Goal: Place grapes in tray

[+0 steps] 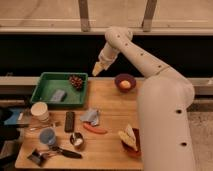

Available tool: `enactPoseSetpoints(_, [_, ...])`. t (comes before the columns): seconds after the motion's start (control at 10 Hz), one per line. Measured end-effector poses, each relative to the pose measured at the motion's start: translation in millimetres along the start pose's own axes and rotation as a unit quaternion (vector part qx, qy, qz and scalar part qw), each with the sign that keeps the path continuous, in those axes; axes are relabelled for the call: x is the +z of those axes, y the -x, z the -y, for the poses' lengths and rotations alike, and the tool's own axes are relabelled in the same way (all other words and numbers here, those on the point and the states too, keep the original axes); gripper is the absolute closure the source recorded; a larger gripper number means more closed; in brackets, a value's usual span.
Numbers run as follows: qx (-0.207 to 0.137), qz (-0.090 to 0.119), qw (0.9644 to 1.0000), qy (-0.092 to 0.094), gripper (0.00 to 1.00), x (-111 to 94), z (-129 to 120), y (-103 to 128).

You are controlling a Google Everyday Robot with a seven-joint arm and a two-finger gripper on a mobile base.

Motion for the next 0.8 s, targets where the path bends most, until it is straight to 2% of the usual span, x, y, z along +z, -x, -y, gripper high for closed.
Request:
enactPoseSetpoints(0.1, [-0.004, 0.006, 0.9999, 0.008, 0.38, 3.1, 2.0, 6.0])
enactPoseSetpoints(0.3, [-0.003, 0.002, 1.0, 0.005, 0.38, 4.8, 1.5, 5.2])
enactPoseSetpoints(0.6, [-0.003, -0.012, 0.9997, -0.022, 0.38, 10.8, -10.3, -30.1])
enactPoseSetpoints(0.8, [-0.021, -0.007, 0.999, -0.039, 0.38, 22.8, -36.7, -40.3])
